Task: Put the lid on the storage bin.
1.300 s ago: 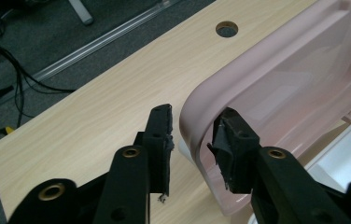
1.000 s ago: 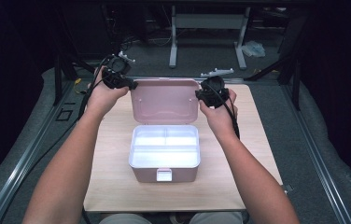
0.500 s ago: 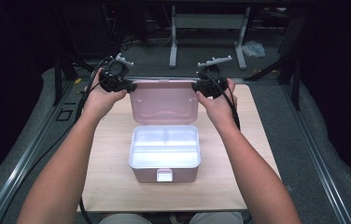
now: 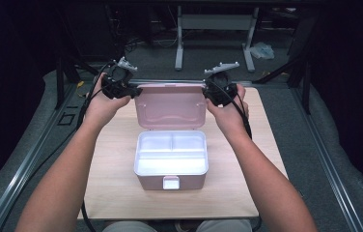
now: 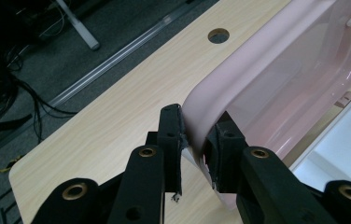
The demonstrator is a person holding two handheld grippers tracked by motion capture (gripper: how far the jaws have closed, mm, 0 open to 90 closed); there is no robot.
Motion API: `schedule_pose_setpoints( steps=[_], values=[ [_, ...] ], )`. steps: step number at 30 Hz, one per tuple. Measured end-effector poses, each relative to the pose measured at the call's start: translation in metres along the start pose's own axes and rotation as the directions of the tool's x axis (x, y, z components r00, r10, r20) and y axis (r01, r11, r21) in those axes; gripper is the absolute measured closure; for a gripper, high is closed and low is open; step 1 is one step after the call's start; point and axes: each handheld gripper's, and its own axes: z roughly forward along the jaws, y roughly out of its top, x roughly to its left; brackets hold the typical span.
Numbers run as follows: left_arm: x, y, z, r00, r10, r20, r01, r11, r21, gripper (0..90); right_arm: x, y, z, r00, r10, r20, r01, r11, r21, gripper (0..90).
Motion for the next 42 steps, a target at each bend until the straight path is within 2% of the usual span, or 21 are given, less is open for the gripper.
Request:
schedule_pose_setpoints(
  steps=[2, 4, 6, 8, 10, 12, 15, 21, 25, 33, 38, 42],
  values=[
    [-0.001, 0.0, -0.001, 1.0, 0.003, 0.005, -0.003, 1.0, -0.008, 76.9, -0.006, 0.001, 0.0, 0.9989, 0.025, -0.04, -0.024, 1.0, 0.014, 78.7],
    [-0.004, 0.0, -0.002, 0.9999, 0.013, 0.01, -0.013, 0.9998, -0.016, 76.7, -0.009, 0.002, 0.001, 0.9968, 0.033, -0.072, -0.033, 0.999, 0.003, 66.5],
    [-0.008, 0.0, -0.003, 0.9994, 0.032, 0.013, -0.032, 0.9993, -0.018, 76.5, -0.01, 0.003, 0.005, 0.9953, 0.025, -0.094, -0.023, 0.999, 0.026, 65.4],
    [-0.012, -0.001, -0.005, 0.999, 0.044, 0.009, -0.044, 0.9989, -0.018, 76.2, -0.007, 0.002, 0.008, 0.9955, 0.009, -0.095, -0.006, 1.0, 0.031, 61.4],
    [-0.013, -0.003, -0.007, 0.9989, 0.044, 0.015, -0.043, 0.9988, -0.022, 75.2, -0.004, 0.001, 0.006, 0.9962, 0.002, -0.087, 0.001, 1.0, 0.027, 61.2],
    [-0.013, -0.006, -0.009, 0.9989, 0.034, 0.032, -0.033, 0.9988, -0.035, 72.5, -0.003, 0.0, 0.003, 0.9956, -0.002, -0.094, 0.004, 1.0, 0.02, 61.5],
    [-0.015, -0.01, -0.013, 0.9985, 0.039, 0.039, -0.037, 0.9982, -0.048, 69.2, 0.0, -0.001, -0.002, 0.9947, -0.009, -0.102, 0.011, 1.0, 0.02, 61.9],
    [-0.028, -0.018, -0.025, 0.9976, 0.046, 0.051, -0.042, 0.9963, -0.075, 62.9, 0.005, -0.006, -0.016, 0.9917, -0.034, -0.124, 0.037, 0.999, 0.018, 61.4],
    [-0.037, -0.026, -0.036, 0.9952, 0.052, 0.083, -0.045, 0.9957, -0.08, 58.6, 0.011, -0.012, -0.027, 0.9882, -0.076, -0.133, 0.079, 0.997, 0.022, 58.3],
    [-0.056, -0.042, -0.051, 0.9875, 0.084, 0.134, -0.076, 0.9951, -0.063, 53.9, 0.025, -0.033, -0.049, 0.9743, -0.139, -0.178, 0.149, 0.988, 0.045, 51.6],
    [-0.074, -0.058, -0.058, 0.9801, 0.14, 0.141, -0.135, 0.9898, -0.045, 49.5, 0.032, -0.054, -0.058, 0.9633, -0.159, -0.216, 0.174, 0.983, 0.052, 47.2],
    [-0.086, -0.075, -0.06, 0.974, 0.154, 0.166, -0.149, 0.9879, -0.042, 44.4, 0.038, -0.071, -0.064, 0.9541, -0.183, -0.237, 0.205, 0.976, 0.071, 43.7]
  ],
)
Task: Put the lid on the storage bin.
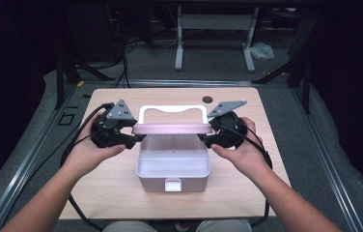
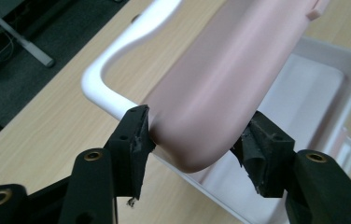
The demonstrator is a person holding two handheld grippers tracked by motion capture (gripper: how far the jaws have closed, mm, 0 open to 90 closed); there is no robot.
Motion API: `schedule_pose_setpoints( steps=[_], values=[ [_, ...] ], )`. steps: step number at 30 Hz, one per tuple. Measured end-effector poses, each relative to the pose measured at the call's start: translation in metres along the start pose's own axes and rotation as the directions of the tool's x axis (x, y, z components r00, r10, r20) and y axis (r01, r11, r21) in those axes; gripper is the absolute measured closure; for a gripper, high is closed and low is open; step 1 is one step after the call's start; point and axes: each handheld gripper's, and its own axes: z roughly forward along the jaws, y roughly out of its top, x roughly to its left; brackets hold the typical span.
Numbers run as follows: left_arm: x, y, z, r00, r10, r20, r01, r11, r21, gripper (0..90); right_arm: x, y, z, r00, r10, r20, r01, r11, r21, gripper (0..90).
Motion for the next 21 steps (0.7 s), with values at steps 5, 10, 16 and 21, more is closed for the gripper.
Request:
schedule_pose_setpoints(
  steps=[5, 10, 16, 21],
  values=[
    [-0.01, -0.009, 0.001, 0.9998, 0.021, -0.002, -0.021, 0.9995, 0.024, 41.5, 0.01, -0.013, 0.0, 0.9994, -0.033, 0.0, 0.033, 0.999, 0.028, 41.8],
    [-0.02, -0.019, 0.003, 0.9993, 0.037, -0.005, -0.036, 0.9987, 0.036, 40.3, 0.018, -0.024, -0.002, 0.9991, -0.041, -0.01, 0.041, 0.998, 0.038, 40.8],
    [-0.029, -0.037, 0.006, 0.9999, 0.016, -0.003, -0.016, 0.9991, 0.039, 40.6, 0.021, -0.042, 0.003, 0.9988, -0.013, -0.048, 0.015, 0.999, 0.052, 41.0],
    [-0.036, -0.049, 0.01, 0.9999, 0.017, 0.0, -0.017, 0.9984, 0.054, 41.5, 0.027, -0.055, 0.009, 0.9986, -0.016, -0.051, 0.019, 0.998, 0.068, 40.9]
  ],
)
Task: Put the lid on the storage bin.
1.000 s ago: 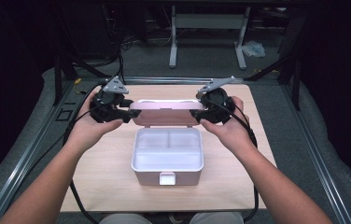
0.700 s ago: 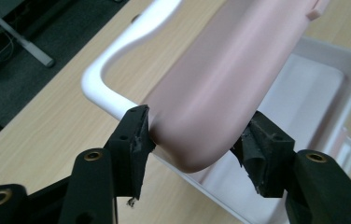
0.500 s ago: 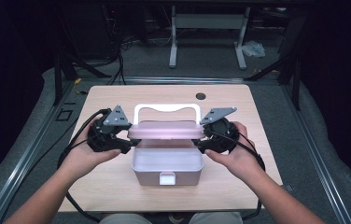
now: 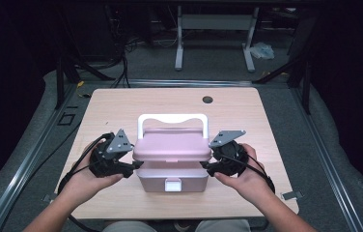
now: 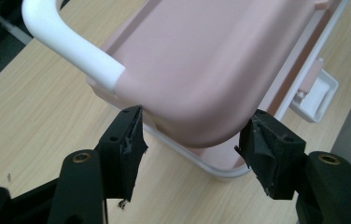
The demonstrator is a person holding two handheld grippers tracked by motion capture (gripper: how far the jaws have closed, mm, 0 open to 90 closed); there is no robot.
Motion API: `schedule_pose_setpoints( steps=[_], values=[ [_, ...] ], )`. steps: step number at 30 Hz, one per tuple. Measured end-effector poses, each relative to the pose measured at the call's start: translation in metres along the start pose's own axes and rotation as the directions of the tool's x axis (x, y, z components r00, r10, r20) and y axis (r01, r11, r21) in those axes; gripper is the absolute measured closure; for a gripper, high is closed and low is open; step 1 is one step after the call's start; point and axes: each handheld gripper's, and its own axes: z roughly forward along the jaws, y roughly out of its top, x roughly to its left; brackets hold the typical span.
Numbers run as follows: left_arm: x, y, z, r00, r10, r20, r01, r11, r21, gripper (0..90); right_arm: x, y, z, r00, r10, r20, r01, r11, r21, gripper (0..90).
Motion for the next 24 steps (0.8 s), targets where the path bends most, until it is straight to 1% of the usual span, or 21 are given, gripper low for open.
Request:
schedule_pose_setpoints(
  steps=[3, 5, 7, 10, 13, 15, 17, 18, 21, 24],
  values=[
    [-0.004, -0.007, 0.003, 0.9999, -0.004, 0.011, 0.004, 1.0, 0.006, 43.2, 0.003, -0.005, 0.001, 1.0, -0.006, -0.003, 0.006, 1.0, 0.007, 40.9],
    [-0.005, -0.011, 0.005, 0.9995, -0.017, 0.025, 0.016, 0.9998, 0.006, 43.2, 0.005, -0.009, 0.002, 0.9999, -0.008, -0.007, 0.008, 1.0, 0.016, 40.8],
    [-0.007, -0.014, 0.007, 0.9994, -0.022, 0.028, 0.022, 0.9997, 0.01, 43.3, 0.007, -0.012, 0.004, 0.9998, -0.009, -0.018, 0.009, 1.0, 0.025, 40.8],
    [-0.011, -0.019, 0.01, 0.9991, -0.02, 0.038, 0.019, 0.9997, 0.017, 43.2, 0.008, -0.017, 0.004, 0.9993, -0.007, -0.038, 0.008, 0.999, 0.033, 41.3],
    [-0.016, -0.023, 0.012, 0.9987, -0.007, 0.051, 0.005, 0.9994, 0.034, 43.2, 0.008, -0.023, 0.008, 0.9982, -0.004, -0.06, 0.007, 0.999, 0.051, 42.1],
    [-0.018, -0.026, 0.012, 0.9984, -0.01, 0.055, 0.008, 0.9995, 0.031, 43.1, 0.009, -0.026, 0.01, 0.9974, 0.001, -0.073, 0.004, 0.998, 0.068, 43.2],
    [-0.018, -0.029, 0.01, 0.9977, -0.018, 0.065, 0.017, 0.9994, 0.03, 43.0, 0.011, -0.029, 0.011, 0.9975, -0.014, -0.069, 0.019, 0.997, 0.077, 43.8],
    [-0.019, -0.03, 0.009, 0.9977, -0.019, 0.065, 0.017, 0.9994, 0.032, 43.0, 0.012, -0.031, 0.011, 0.9976, -0.016, -0.067, 0.021, 0.997, 0.072, 44.2],
    [-0.018, -0.034, 0.008, 0.9975, -0.025, 0.066, 0.023, 0.999, 0.038, 42.9, 0.013, -0.034, 0.005, 0.998, -0.015, -0.062, 0.018, 0.998, 0.056, 44.2],
    [-0.016, -0.038, 0.006, 0.9967, -0.047, 0.066, 0.045, 0.9984, 0.033, 42.9, 0.011, -0.037, 0.0, 0.9986, -0.004, -0.052, 0.007, 0.999, 0.049, 44.2]
  ],
)
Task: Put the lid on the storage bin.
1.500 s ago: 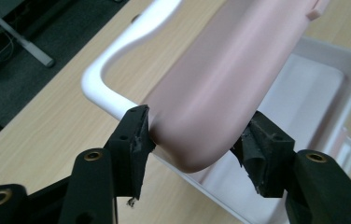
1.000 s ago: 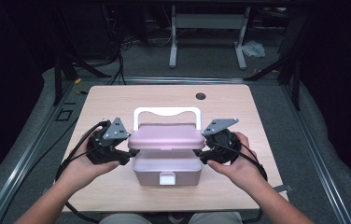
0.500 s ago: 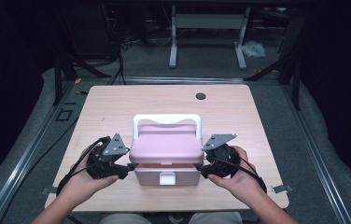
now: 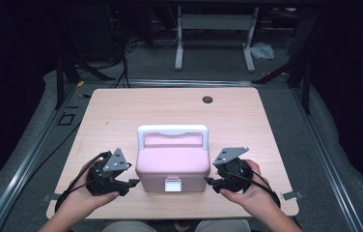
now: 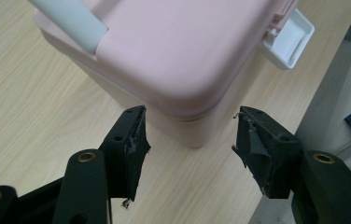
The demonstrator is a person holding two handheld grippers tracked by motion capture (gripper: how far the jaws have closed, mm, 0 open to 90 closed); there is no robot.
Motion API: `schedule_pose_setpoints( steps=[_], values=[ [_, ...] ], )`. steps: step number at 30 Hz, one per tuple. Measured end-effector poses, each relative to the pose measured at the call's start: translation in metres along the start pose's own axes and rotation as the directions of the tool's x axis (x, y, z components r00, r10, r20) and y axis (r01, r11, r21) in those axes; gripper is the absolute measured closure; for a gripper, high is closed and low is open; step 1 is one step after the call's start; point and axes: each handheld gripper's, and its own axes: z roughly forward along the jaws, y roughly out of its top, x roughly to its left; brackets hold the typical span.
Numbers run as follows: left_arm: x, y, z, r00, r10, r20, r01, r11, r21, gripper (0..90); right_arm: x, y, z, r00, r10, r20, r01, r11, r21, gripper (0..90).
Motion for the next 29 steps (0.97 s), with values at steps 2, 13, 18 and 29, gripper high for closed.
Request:
schedule_pose_setpoints(
  steps=[2, 13, 18, 29],
  values=[
    [0.002, -0.003, -0.001, 1.0, -0.009, -0.002, 0.009, 0.9999, -0.004, 42.9, -0.003, -0.003, -0.002, 0.9998, 0.019, 0.003, -0.019, 1.0, -0.003, 44.9],
    [0.02, -0.032, 0.007, 0.9958, -0.09, -0.014, 0.089, 0.9942, -0.06, 42.6, -0.029, -0.04, 0.005, 0.983, 0.182, 0.021, -0.181, 0.982, -0.056, 50.0],
    [0.026, -0.041, 0.025, 0.994, -0.109, -0.009, 0.108, 0.9926, -0.055, 42.6, -0.037, -0.051, 0.024, 0.9745, 0.222, 0.031, -0.22, 0.974, -0.054, 50.4],
    [0.037, -0.055, 0.04, 0.9853, -0.171, -0.001, 0.17, 0.9831, -0.067, 42.1, -0.046, -0.061, 0.046, 0.9587, 0.271, 0.085, -0.265, 0.961, -0.082, 49.4]
  ],
)
